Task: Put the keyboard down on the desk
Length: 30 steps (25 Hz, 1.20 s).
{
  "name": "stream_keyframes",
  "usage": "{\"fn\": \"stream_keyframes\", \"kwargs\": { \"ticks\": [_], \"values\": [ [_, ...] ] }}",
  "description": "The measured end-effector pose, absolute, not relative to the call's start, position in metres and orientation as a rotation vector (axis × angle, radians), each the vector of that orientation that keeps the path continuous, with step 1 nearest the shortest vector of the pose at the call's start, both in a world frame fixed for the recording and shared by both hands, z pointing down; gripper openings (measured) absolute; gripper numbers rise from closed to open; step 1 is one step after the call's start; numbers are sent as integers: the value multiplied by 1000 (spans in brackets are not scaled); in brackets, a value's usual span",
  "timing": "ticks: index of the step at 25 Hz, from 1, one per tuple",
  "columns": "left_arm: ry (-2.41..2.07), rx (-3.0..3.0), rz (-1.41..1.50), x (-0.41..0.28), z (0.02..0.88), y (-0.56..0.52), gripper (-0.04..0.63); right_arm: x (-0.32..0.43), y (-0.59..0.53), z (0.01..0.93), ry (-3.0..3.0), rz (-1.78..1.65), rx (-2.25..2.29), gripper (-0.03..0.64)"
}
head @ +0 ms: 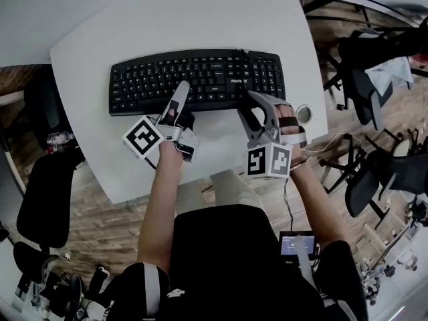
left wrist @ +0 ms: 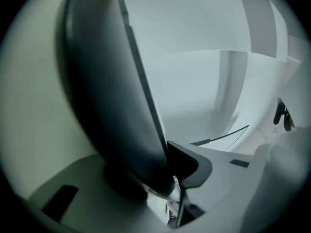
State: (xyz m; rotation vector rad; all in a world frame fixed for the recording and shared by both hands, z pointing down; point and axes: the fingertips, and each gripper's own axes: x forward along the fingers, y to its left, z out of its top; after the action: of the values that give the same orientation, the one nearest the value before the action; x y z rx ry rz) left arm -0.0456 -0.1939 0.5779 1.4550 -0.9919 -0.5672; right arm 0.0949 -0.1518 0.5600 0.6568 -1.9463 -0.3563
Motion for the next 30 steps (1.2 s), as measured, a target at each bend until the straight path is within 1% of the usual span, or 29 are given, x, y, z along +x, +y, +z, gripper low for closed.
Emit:
{"fn": "stream_keyframes", "kwargs": {
  "ticks": [12, 17, 23, 30],
  "values": [
    [-758, 1488, -552, -38, 566, -165, 124, 94, -158, 560, -1948, -360, 660, 196],
    [-674, 1524, -461, -24, 564, -132, 124, 95, -166, 558, -1961, -368, 666, 196],
    [-805, 1818, -55, -43, 569, -90, 124, 95, -166, 560, -1959, -369, 672, 196],
    [-989, 2288, 630, -71, 551, -100, 124, 96, -165, 564, -1960, -388, 662, 196]
  ]
}}
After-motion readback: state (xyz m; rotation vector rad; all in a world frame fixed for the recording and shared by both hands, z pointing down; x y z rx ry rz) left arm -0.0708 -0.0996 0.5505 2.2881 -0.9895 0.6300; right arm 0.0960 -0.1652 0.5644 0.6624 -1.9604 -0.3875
